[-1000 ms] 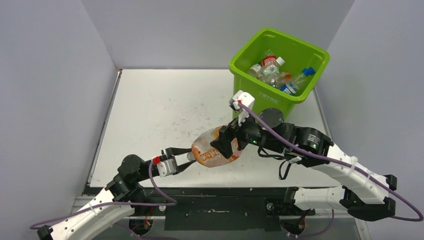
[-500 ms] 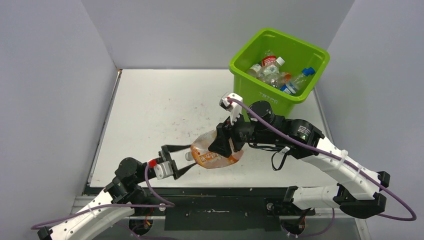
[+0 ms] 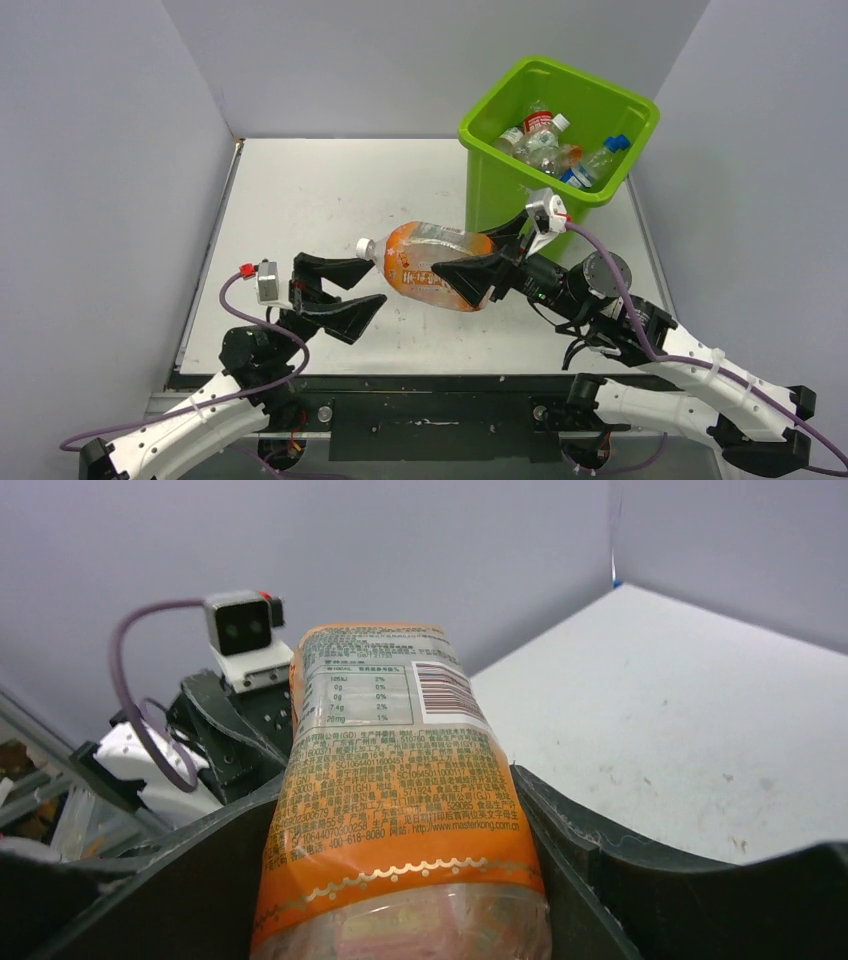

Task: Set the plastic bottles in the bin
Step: Place the plastic bottle in the trash bin.

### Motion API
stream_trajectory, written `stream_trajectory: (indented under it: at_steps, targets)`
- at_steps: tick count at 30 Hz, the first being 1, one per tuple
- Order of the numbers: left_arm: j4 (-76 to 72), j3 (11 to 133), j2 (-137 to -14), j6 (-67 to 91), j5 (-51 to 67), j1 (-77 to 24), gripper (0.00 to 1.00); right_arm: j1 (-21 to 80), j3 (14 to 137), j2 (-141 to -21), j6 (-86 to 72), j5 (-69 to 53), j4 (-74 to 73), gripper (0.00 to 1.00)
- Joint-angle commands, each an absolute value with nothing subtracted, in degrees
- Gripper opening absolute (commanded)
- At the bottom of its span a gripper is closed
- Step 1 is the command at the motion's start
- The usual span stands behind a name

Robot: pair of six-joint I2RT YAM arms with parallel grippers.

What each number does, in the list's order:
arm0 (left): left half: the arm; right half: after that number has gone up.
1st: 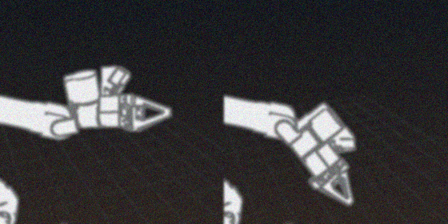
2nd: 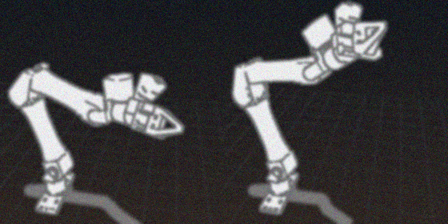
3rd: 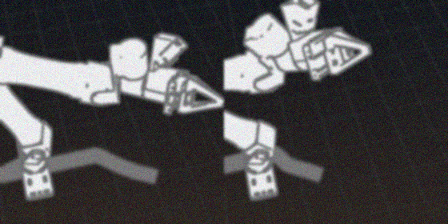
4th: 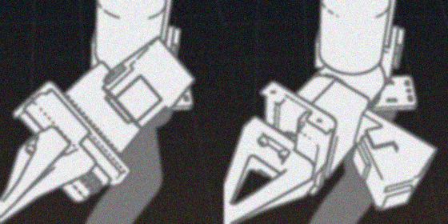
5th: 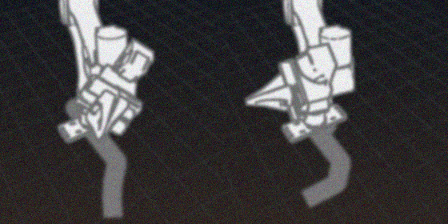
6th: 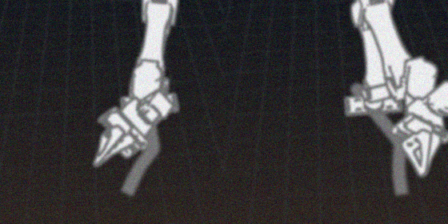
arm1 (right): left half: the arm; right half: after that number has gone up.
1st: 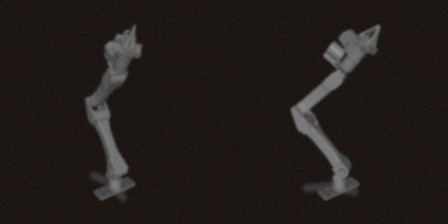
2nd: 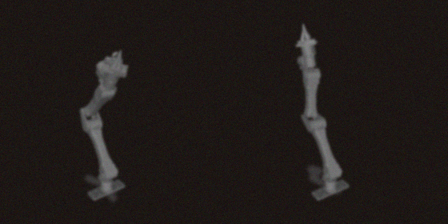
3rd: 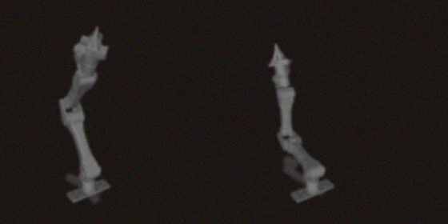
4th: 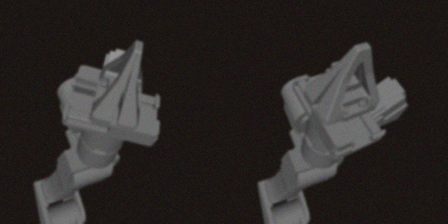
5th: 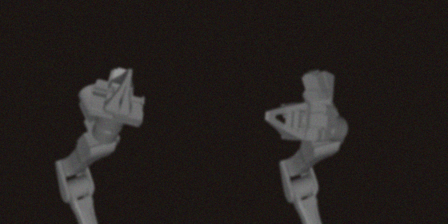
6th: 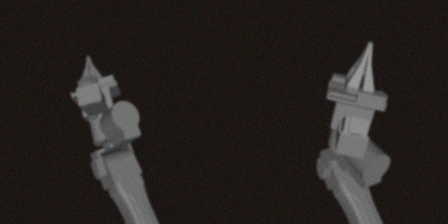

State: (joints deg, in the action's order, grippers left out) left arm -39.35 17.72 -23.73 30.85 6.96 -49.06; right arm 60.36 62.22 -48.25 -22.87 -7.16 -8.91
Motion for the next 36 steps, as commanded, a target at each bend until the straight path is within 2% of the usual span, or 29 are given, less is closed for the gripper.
stream_trajectory:
  at_steps: [1,12,18,20,24,26,27,29,31,32,34,36]
  targets:
    - [-63.49,14.46,-29.34,52.17,2.26,-49.22,0.96,60.36,57.40,-46.67,-24.34,-3.64,13.10,0.34]
    - [-80.26,20.71,-43.99,59.25,7.13,-49.37,0.96,61.16,49.59,-47.51,-26.06,-5.24,29.28,0.35]
    - [-82.00,21.01,-47.41,58.44,7.50,-49.35,0.97,61.69,46.03,-50.08,-27.77,-6.28,35.55,0.36]
    - [-82.05,21.61,-48.84,57.30,7.86,-49.41,0.82,61.75,45.56,-50.84,-28.32,-6.52,36.05,0.37]
    - [-84.60,23.11,-52.45,55.95,8.68,-49.42,0.42,61.96,46.32,-52.42,-27.95,-7.07,34.02,0.41]
    - [-84.89,24.46,-53.87,54.91,10.94,-49.44,0.28,62.05,46.56,-52.43,-27.38,-6.92,32.57,0.46]
    - [-84.98,24.85,-54.32,54.46,12.24,-49.41,0.22,62.05,46.81,-52.31,-27.08,-6.94,31.57,0.55]
    - [-84.99,24.89,-54.53,53.51,14.09,-49.41,0.12,62.05,48.59,-52.21,-26.33,-7.03,26.87,0.79]
    - [-84.20,24.43,-53.53,51.39,16.10,-49.28,0.00,62.14,53.71,-52.52,-24.71,-6.73,16.72,0.93]
    - [-82.36,24.21,-52.16,49.95,17.37,-49.09,0.00,62.14,56.84,-52.74,-23.46,-6.62,11.29,0.99]
    - [-73.20,24.89,-47.12,44.95,20.80,-48.73,0.00,62.14,63.86,-53.53,-20.41,-5.78,0.52,0.92]
    - [-54.86,28.40,-41.94,35.41,25.88,-48.73,0.00,62.14,73.01,-55.49,-16.64,-5.61,-10.56,0.90]
